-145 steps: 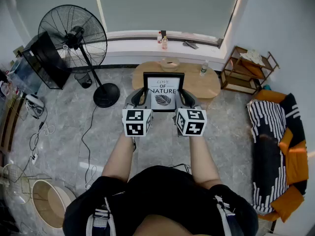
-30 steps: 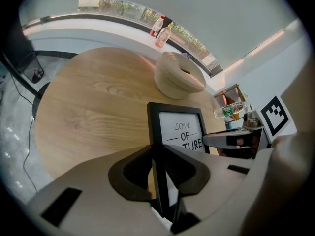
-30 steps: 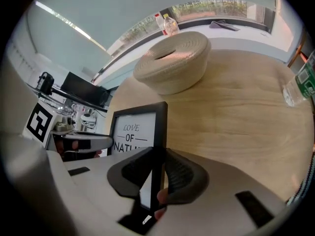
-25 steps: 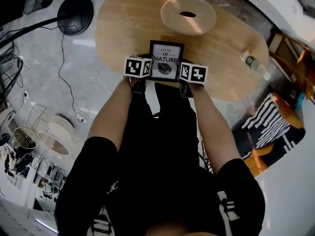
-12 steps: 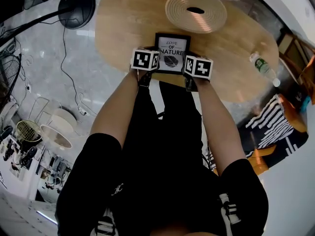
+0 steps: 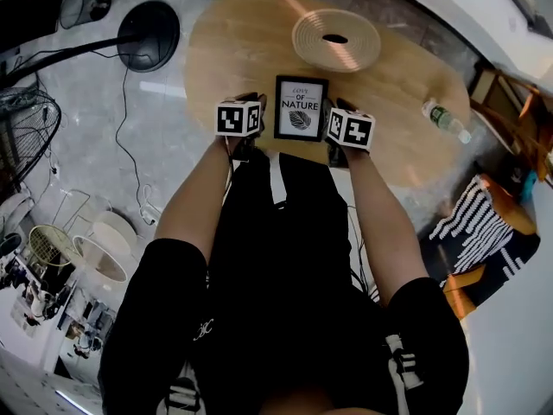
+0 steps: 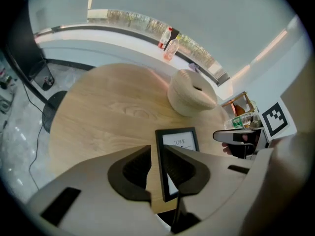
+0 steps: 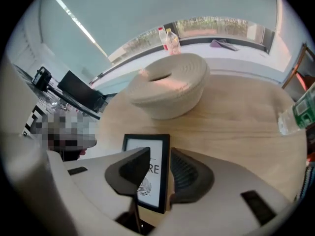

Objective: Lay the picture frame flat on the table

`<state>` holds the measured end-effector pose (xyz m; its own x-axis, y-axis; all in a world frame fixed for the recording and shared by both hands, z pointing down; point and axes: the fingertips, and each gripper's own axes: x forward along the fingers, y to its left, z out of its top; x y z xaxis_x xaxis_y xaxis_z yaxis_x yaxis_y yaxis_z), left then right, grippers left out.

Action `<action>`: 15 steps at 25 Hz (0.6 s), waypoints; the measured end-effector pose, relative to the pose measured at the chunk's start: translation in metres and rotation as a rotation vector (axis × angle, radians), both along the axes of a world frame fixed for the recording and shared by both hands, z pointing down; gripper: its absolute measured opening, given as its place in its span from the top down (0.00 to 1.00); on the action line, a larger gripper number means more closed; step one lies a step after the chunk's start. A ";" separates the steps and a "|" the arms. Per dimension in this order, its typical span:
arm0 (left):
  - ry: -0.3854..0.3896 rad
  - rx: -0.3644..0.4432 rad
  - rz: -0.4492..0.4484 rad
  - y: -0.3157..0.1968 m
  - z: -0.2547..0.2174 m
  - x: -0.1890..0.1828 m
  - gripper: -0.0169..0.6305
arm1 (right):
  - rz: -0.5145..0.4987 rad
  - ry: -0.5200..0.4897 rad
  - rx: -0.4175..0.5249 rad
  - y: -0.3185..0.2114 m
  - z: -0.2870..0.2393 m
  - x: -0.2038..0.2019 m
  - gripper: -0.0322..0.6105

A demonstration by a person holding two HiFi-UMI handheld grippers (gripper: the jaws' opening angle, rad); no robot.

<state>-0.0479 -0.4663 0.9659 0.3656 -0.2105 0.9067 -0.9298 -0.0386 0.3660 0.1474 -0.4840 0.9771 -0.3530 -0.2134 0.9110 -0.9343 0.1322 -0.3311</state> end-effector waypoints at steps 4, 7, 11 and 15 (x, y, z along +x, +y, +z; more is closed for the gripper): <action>-0.024 0.182 0.057 -0.005 -0.085 -0.016 0.84 | -0.007 0.011 0.131 0.002 -0.080 -0.010 0.76; -0.044 0.365 0.084 -0.007 -0.166 -0.029 0.88 | -0.053 0.051 0.311 0.007 -0.159 -0.029 0.78; -0.067 0.630 0.092 -0.004 -0.286 -0.047 0.94 | -0.022 0.081 0.564 0.012 -0.276 -0.050 0.85; -0.117 0.800 0.051 -0.005 -0.390 -0.073 0.94 | 0.061 0.081 0.788 0.007 -0.391 -0.062 0.92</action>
<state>-0.1206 -0.4714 0.5761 0.3041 -0.7972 0.5216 -0.9505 -0.2906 0.1101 0.0859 -0.4773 0.5860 -0.2585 -0.8229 0.5060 -0.9647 0.2466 -0.0919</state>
